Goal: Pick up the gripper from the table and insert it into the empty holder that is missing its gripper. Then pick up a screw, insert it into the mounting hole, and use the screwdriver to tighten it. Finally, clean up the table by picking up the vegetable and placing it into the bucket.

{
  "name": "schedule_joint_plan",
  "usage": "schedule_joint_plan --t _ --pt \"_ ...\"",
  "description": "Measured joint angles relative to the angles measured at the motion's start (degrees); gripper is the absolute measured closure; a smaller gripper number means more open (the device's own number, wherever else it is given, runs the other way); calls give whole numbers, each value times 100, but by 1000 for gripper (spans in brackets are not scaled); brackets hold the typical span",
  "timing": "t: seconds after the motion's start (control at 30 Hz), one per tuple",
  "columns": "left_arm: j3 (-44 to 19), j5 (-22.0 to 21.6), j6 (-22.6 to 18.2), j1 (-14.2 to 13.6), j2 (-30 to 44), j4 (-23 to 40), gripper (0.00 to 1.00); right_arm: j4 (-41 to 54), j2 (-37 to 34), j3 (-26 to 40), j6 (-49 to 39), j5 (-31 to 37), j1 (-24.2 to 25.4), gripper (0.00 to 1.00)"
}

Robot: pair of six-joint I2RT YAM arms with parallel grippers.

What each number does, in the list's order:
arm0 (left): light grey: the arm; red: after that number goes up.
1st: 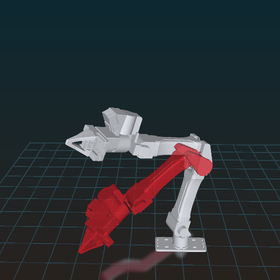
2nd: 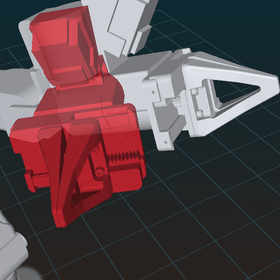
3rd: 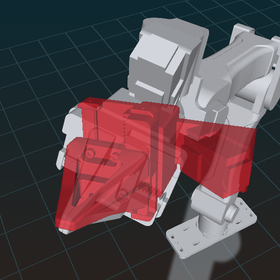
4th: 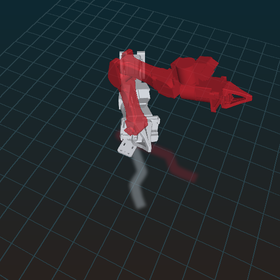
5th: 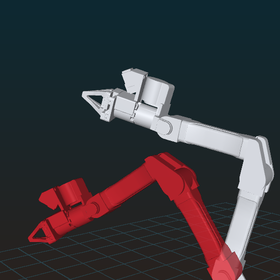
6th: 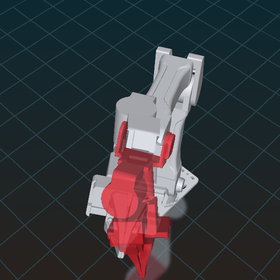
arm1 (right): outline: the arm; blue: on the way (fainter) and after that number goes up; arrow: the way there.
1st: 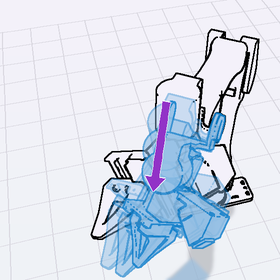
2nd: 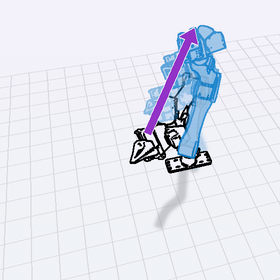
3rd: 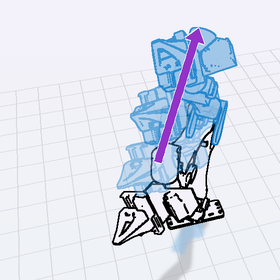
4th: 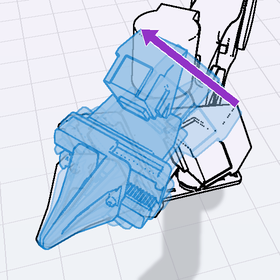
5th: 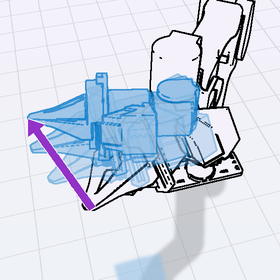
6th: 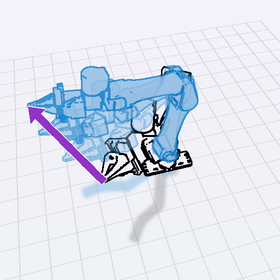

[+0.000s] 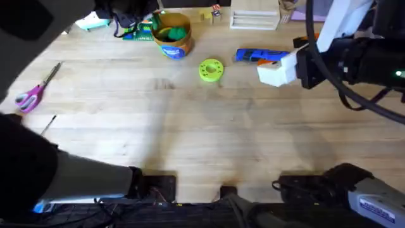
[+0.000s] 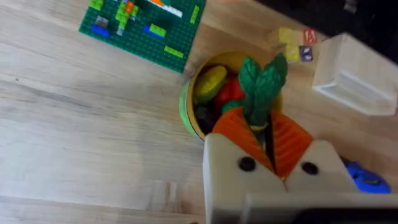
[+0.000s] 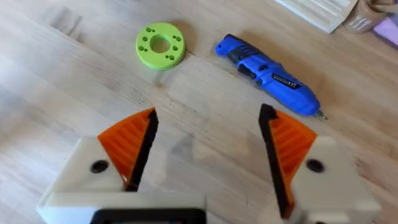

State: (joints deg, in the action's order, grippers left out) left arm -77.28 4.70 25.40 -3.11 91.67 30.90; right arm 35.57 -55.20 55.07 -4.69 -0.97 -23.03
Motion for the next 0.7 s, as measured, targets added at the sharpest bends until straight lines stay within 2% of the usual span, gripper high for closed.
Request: schedule_joint_plan --t 0.13,0.37,0.4,0.47,0.57,0.6,0.7 --pt "0 46 -428 -116 555 15 979 0 0 -1 3 0 0 10" --pt "2 64 -666 -96 757 -275 967 0 0 0 4 0 0 10" --pt "2 64 -719 -96 757 -287 873 0 0 0 4 0 0 10" --pt "2 65 -718 -96 759 -287 534 0 2 0 4 0 0 10" --pt "2 65 -716 -96 758 -289 82 0 0 0 4 0 0 9" --pt "2 65 -721 -96 759 -289 26 0 0 0 2 0 0 9" --pt "2 65 -740 -92 746 -283 7 0 0 0 4 0 0 9"
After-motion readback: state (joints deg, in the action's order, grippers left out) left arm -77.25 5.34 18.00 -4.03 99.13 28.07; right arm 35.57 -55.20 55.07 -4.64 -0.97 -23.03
